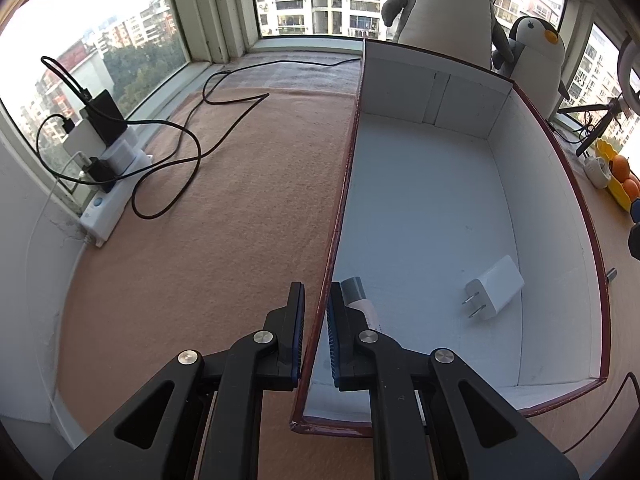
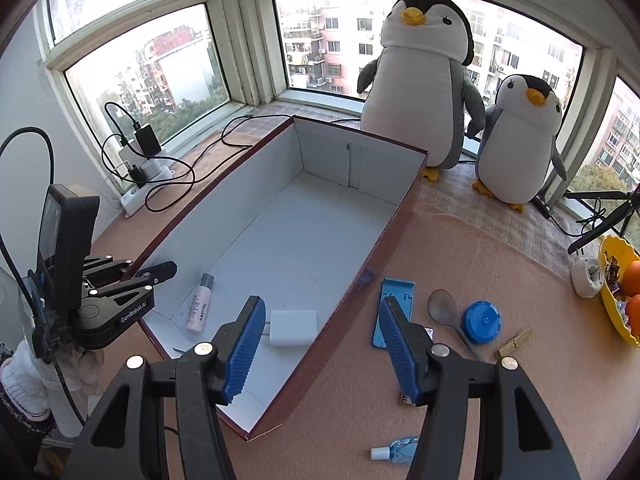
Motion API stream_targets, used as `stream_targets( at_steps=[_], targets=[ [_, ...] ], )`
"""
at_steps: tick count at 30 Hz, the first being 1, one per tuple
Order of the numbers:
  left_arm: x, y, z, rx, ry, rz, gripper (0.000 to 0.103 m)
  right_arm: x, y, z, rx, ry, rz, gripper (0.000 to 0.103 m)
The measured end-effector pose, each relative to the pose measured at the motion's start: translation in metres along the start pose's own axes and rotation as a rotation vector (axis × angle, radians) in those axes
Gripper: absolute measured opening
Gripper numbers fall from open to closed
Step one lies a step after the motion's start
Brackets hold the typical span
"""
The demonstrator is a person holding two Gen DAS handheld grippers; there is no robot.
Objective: Organize rigid objects
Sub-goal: 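Move the right gripper to the wooden clothespin and grasp it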
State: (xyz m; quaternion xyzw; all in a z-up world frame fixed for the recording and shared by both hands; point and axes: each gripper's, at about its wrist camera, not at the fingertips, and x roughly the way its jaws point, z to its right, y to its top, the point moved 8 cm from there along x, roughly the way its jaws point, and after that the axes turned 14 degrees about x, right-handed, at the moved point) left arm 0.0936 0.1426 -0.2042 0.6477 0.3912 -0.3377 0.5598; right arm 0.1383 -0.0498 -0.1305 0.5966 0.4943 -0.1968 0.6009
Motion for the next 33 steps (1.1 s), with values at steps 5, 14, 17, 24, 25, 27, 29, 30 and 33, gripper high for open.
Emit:
stream_targets(
  at_steps=[5,14,17,24,25,27,29,30,33],
  targets=[
    [0.000,0.000,0.002,0.027,0.001,-0.007,0.011,-0.010,-0.005,0.021,0.027,-0.028,0.010,0.055],
    [0.000,0.000,0.003,0.031,-0.020,-0.018,0.014,-0.022,-0.020,0.070,0.095,-0.089,0.012,0.055],
    [-0.001,0.000,0.006,0.040,-0.024,-0.016,0.019,-0.025,-0.027,0.091,0.135,-0.108,0.007,0.055],
    [-0.002,0.000,0.008,0.047,-0.017,-0.023,0.020,-0.031,-0.040,0.152,0.256,-0.174,0.001,0.055],
    [-0.002,0.000,0.008,0.049,-0.017,-0.025,0.020,-0.031,-0.042,0.162,0.273,-0.183,0.000,0.055],
    [-0.002,0.001,0.008,0.048,-0.017,-0.025,0.020,-0.032,-0.046,0.179,0.301,-0.206,-0.005,0.055],
    [-0.002,0.001,0.008,0.051,-0.016,-0.024,0.020,-0.033,-0.049,0.195,0.329,-0.224,-0.006,0.055],
    [-0.002,0.001,0.009,0.052,-0.013,-0.024,0.020,-0.033,-0.051,0.202,0.340,-0.231,-0.009,0.055],
    [-0.002,0.002,0.009,0.050,-0.012,-0.025,0.020,-0.033,-0.054,0.218,0.358,-0.256,-0.010,0.055]
  ],
)
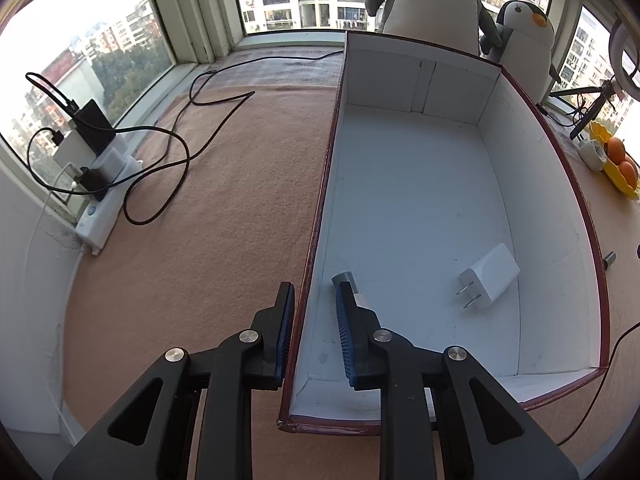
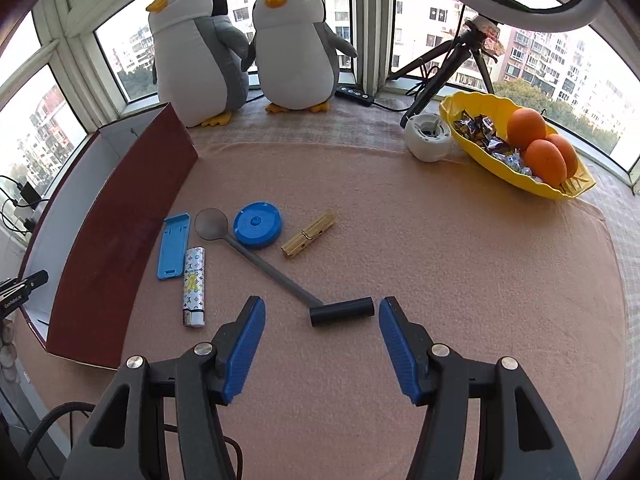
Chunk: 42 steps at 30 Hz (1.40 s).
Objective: Organize rigid objects
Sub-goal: 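Move the right gripper to the wooden clothespin and grasp it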
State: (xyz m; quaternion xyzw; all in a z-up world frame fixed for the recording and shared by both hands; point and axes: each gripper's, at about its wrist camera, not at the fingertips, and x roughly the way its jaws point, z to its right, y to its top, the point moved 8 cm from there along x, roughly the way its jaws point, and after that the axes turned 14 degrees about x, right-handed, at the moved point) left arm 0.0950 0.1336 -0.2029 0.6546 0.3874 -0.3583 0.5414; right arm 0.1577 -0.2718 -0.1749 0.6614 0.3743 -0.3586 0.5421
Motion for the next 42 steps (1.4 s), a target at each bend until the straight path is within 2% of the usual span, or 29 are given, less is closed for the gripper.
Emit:
stream_targets(
  at_steps=[11,15,20,30,34,38,42],
  targets=[
    [0.003,0.001,-0.002,0.003,0.005,-0.010,0.020,0.029,0.019,0.036,0.049,-0.024,-0.040,0.055],
    [0.004,0.002,-0.001,0.006,0.005,-0.015,0.020,0.047,0.022,0.034,0.035,-0.013,-0.090,0.055],
    [0.004,0.001,-0.002,0.000,0.007,-0.020,0.020,0.069,0.028,0.018,0.097,0.034,-0.164,0.055],
    [0.004,-0.001,-0.004,-0.016,0.004,-0.019,0.020,0.121,0.045,0.007,0.280,-0.001,-0.295,0.055],
    [0.005,-0.001,-0.003,-0.015,0.002,-0.018,0.020,0.125,0.049,0.005,0.278,-0.012,-0.300,0.054],
    [0.005,0.000,-0.002,-0.014,0.001,-0.016,0.020,0.130,0.049,-0.003,0.183,-0.077,-0.295,0.041],
    [0.005,0.000,-0.003,-0.022,-0.003,-0.011,0.020,0.131,0.046,-0.011,0.059,-0.136,-0.273,0.013]
  ],
)
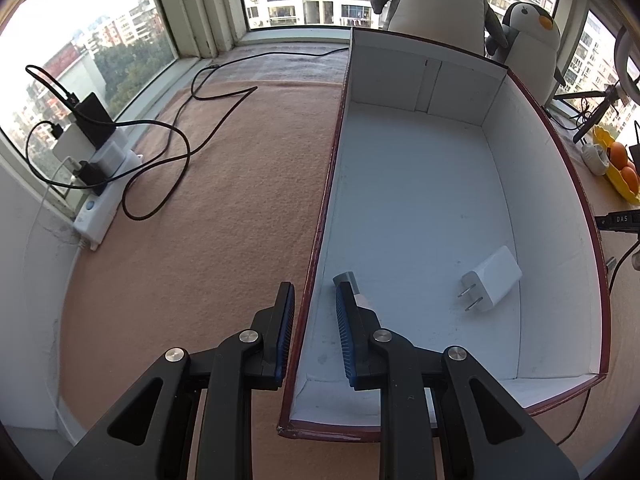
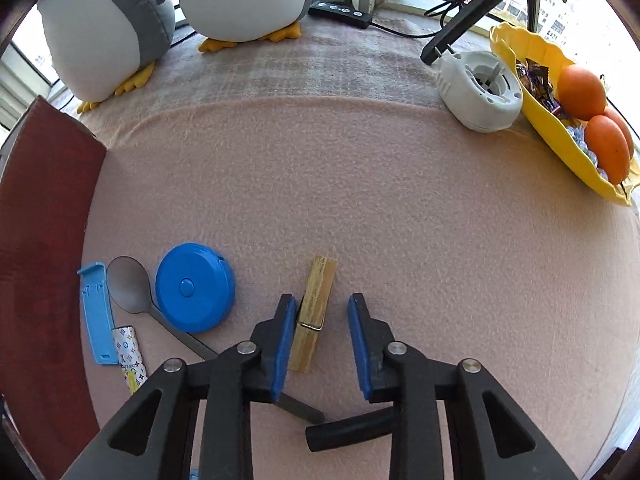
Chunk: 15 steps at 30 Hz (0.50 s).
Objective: Organize rigid objects
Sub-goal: 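Move the right gripper to the wooden clothespin and grasp it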
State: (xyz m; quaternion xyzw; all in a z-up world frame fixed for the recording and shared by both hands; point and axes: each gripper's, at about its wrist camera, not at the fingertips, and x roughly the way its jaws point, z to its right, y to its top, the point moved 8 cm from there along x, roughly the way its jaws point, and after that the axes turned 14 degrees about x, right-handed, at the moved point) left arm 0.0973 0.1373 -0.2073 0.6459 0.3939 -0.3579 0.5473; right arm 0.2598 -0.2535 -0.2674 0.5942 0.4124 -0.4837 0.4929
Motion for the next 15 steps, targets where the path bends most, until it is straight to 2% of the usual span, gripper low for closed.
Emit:
stream_targets(
  at_steps=[6,11,15],
  targets=[
    [0.000,-0.001,-0.003,-0.005,-0.001,0.006,0.020,-0.010,-0.015,0.013,0.043,0.061,0.026,0.011],
    [-0.003,-0.001,-0.004,-0.007,0.001,0.014,0.020,-0.039,-0.028,0.014,0.041,0.100,0.107,0.011],
    [-0.003,0.000,-0.004,-0.007,0.000,0.015,0.020,-0.076,-0.033,-0.002,0.002,0.141,0.184,0.011]
  ],
)
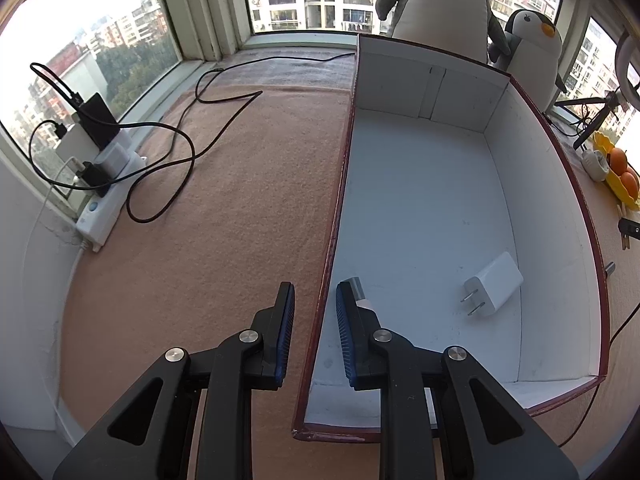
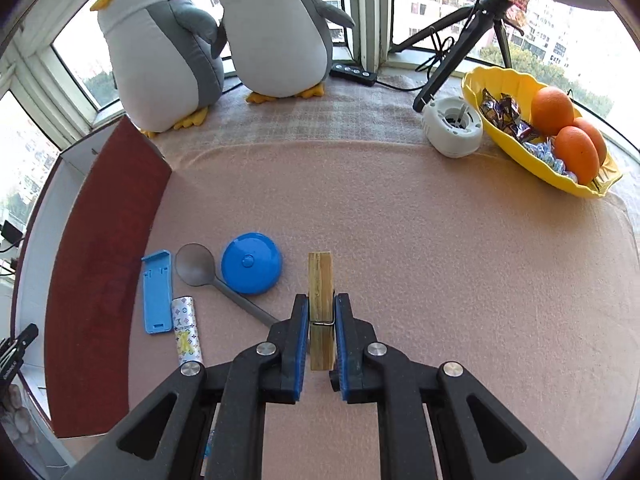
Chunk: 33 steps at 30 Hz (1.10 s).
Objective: Organize rigid objects
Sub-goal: 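Move the right gripper to the wooden clothespin and grasp it, then carry the clothespin into the box and drop it near the charger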
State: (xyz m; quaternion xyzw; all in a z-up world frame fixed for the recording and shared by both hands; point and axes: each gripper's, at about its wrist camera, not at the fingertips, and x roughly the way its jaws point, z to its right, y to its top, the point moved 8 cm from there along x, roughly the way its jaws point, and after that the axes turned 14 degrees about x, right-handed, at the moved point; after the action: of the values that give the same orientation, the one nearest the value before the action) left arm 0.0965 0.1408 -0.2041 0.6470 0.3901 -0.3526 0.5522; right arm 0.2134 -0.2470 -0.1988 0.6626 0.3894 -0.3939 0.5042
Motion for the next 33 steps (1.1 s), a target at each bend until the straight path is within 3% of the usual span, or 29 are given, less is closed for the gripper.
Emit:
stream_targets(
  at_steps=[9,17,29,33],
  targets=[
    [0.000,0.001,0.001,0.004,0.010,0.006,0.011,-0.065,-0.027,-0.092,-0.206,0.151,0.104,0.011],
    [0.001,0.002,-0.002,0.000,0.017,0.013,0.007,-0.088,-0.052,-0.153,-0.327,0.235,0.119,0.011],
    [0.000,0.001,-0.002,-0.008,0.015,0.022,0.007,-0.069,-0.083,-0.214,-0.425,0.302,0.034,0.011],
    [0.000,0.001,-0.002,-0.007,0.015,0.022,0.007,-0.056,-0.093,-0.229,-0.467,0.286,0.020,0.011]
  ],
)
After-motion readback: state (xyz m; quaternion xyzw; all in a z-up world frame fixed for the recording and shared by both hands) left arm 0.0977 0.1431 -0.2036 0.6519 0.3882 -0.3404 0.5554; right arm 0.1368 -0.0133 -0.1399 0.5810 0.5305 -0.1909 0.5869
